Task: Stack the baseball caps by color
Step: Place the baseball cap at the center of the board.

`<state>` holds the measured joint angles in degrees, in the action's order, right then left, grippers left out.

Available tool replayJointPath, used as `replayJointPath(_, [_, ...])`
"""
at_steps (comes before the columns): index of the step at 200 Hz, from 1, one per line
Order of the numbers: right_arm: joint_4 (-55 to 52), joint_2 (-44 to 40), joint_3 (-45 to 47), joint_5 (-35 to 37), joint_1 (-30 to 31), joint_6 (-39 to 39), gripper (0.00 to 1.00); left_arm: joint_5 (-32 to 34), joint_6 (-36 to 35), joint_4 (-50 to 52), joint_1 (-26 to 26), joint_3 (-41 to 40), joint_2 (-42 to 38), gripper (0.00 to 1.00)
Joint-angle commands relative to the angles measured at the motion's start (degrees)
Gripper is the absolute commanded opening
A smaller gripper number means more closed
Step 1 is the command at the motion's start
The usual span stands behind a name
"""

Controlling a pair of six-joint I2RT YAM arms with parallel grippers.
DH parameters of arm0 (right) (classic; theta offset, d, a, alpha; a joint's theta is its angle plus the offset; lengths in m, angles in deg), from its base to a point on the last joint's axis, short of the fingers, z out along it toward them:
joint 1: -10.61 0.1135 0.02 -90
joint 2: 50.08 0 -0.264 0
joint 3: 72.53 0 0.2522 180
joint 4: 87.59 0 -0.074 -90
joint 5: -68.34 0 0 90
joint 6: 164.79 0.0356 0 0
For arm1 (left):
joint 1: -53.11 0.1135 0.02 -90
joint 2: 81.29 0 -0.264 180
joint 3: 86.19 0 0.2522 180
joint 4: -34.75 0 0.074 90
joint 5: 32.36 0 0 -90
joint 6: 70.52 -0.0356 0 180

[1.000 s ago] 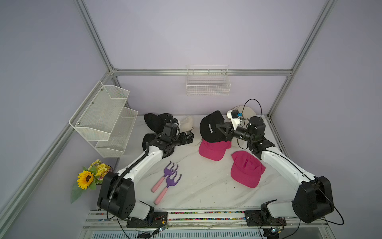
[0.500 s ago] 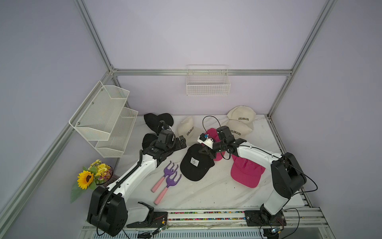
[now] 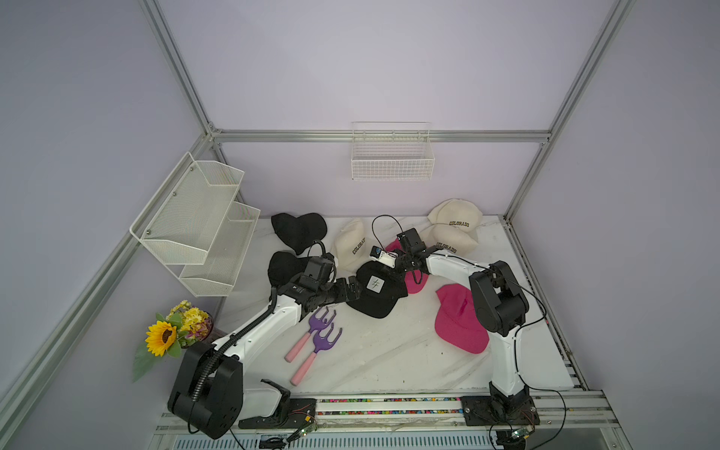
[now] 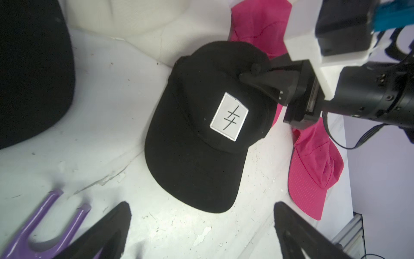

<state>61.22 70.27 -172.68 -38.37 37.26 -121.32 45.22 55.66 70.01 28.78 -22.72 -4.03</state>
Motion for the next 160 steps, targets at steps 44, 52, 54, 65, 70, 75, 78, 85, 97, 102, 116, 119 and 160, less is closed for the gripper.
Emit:
replayJointPath(44, [-1.51, -6.08, -1.75, 2.86, -0.90, -14.71, 0.00, 5.73, 1.50, -0.74, -1.68, 3.38, 0.66, 1.00])
replayJointPath(52, [-1.53, -7.95, 0.77, 1.12, -0.34, -15.86, 0.00, 8.32, 2.38, -2.13, -1.57, 1.70, -2.83, 1.00])
replayJointPath(54, [-1.48, -8.36, 1.37, 0.84, -0.15, -15.87, 0.00, 9.00, 2.46, -2.42, -1.50, 1.28, -3.72, 1.00])
replayJointPath(65, [-1.57, -9.49, 3.12, 0.78, 0.70, -16.14, 0.00, 11.78, 2.84, -3.75, -1.05, -0.79, -7.50, 1.00])
replayJointPath(70, [-1.95, -9.54, 3.33, 1.75, 1.16, -16.29, 0.00, 12.06, 2.85, -3.98, -0.63, -1.36, -8.68, 1.00])
replayJointPath(75, [-2.16, -9.51, 3.26, 2.97, 1.71, -16.47, 0.00, 11.81, 2.86, -3.74, -0.21, -1.70, -9.37, 1.00])
replayJointPath(78, [-2.28, -9.23, 3.16, 3.94, 1.99, -16.49, 0.00, 11.55, 2.84, -3.56, 0.08, -1.72, -9.54, 1.00])
replayJointPath(85, [-2.63, -8.63, 2.61, 5.23, 2.42, -16.64, 0.00, 10.84, 2.82, -2.73, 0.50, -1.65, -9.60, 1.00])
replayJointPath(97, [-3.93, -7.04, 1.43, 6.71, 2.83, -17.54, 0.00, 9.52, 2.51, -1.11, 0.78, -0.76, -8.81, 1.00])
replayJointPath(102, [-4.32, -6.42, 1.04, 7.61, 3.08, -18.38, 0.00, 8.58, 2.45, -0.47, 0.79, -0.29, -8.39, 1.00])
replayJointPath(116, [-4.05, -4.30, 0.04, 10.63, 3.56, -19.64, 0.00, 6.17, 1.28, 0.38, 0.78, 0.67, -7.15, 1.00])
replayJointPath(119, [-3.90, -3.88, -0.24, 11.17, 3.58, -19.87, 0.00, 5.84, 1.14, 0.32, 0.78, 0.73, -6.97, 1.00])
replayJointPath(160, [0.88, -0.75, -6.07, 14.47, 4.59, -23.96, 0.02, 6.37, 2.62, 0.10, 1.50, 0.13, -4.86, 1.00])
